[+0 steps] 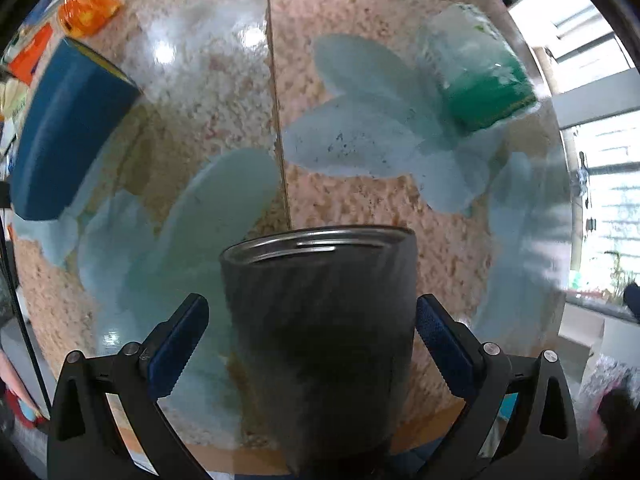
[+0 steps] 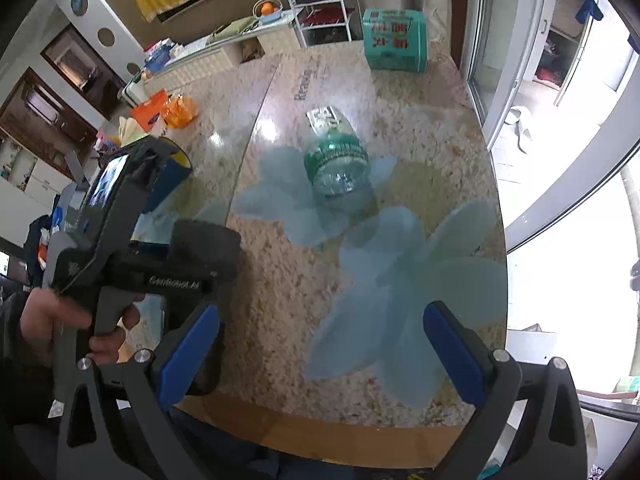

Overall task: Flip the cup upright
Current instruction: 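Rotate the black tumbler with the left gripper until its opening faces up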

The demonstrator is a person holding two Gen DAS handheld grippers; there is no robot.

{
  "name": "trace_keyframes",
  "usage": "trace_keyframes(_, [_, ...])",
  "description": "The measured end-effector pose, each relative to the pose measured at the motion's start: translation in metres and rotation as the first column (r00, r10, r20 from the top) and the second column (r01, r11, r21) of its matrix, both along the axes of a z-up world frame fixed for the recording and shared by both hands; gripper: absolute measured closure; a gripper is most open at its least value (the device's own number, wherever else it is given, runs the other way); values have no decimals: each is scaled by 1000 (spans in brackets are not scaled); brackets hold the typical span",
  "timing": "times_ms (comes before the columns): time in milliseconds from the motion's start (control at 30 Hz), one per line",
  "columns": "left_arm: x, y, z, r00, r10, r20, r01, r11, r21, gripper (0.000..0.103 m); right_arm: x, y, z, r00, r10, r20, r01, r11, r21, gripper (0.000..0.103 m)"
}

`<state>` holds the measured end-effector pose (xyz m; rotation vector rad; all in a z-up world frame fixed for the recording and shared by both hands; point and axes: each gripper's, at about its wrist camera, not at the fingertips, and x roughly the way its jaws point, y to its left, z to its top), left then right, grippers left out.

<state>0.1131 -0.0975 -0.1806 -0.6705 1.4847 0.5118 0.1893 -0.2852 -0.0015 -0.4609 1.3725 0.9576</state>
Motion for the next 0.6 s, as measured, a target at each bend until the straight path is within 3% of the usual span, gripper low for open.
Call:
trace_keyframes(133, [1, 2, -10, 999, 35, 2, -34, 999, -22, 1, 4, -1, -6, 1000, 8, -11, -8, 1000, -8, 0])
trace_keyframes(233, [-1, 4, -19, 998, 71, 1, -70, 995, -66, 12, 8, -1, -9, 1000, 9, -16, -10, 1000, -12, 0])
trace_keyframes(333, [0, 4, -20, 998, 70, 0, -70, 996, -57, 14, 10, -1, -10, 1000, 8, -19, -8, 1000, -10, 1])
trace_keyframes(400, [1, 3, -19, 997, 76, 0, -75, 996, -44, 22, 11, -1, -11, 1000, 7, -23, -8, 1000, -11, 0])
trace_keyframes(600, [-3, 4, -16, 997, 76, 29, -75, 997, -36, 23, 15, -2, -12, 1000, -13, -25, 13, 1000, -8, 1])
